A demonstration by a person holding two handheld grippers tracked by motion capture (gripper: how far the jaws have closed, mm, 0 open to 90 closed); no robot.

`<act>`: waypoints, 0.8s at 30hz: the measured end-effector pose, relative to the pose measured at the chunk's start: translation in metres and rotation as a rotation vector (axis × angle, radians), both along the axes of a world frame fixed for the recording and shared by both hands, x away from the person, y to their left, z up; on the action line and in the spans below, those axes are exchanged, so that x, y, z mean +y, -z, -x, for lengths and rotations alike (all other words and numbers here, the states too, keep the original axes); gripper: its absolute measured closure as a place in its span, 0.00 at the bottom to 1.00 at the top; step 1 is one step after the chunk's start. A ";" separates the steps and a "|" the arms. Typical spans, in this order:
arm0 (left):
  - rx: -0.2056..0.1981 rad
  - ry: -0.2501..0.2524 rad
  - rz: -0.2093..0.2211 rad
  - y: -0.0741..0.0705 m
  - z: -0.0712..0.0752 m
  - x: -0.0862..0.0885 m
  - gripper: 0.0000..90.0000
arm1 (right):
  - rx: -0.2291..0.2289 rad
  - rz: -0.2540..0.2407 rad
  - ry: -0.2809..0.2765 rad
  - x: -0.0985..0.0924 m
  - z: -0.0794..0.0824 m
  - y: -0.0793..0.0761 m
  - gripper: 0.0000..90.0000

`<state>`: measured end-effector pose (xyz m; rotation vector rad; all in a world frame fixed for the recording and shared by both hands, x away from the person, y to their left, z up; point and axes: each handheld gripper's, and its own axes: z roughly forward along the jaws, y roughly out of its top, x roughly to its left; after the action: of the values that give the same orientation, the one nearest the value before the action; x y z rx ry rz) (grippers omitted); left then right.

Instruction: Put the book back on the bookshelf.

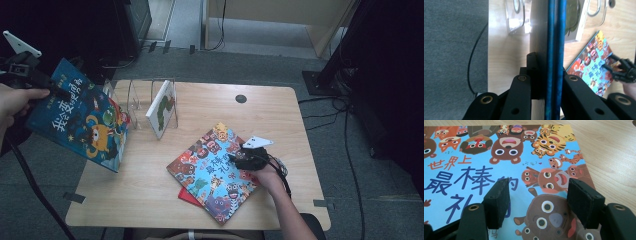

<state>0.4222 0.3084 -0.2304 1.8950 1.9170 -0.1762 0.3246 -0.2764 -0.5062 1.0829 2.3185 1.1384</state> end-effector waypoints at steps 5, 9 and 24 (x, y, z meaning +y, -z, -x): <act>0.004 -0.007 0.011 0.006 -0.010 0.000 0.92 | -0.002 -0.002 0.006 0.000 0.001 0.000 0.39; 0.015 -0.008 0.013 0.011 -0.019 0.000 0.92 | -0.001 -0.003 0.008 0.000 0.001 0.000 0.39; 0.015 -0.046 0.029 0.013 -0.048 0.006 0.92 | -0.010 -0.008 0.015 -0.001 0.004 0.001 0.39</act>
<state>0.4701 0.3140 -0.2439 1.8345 1.9555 -0.2033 0.3210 -0.2771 -0.5075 1.0935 2.2963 1.1455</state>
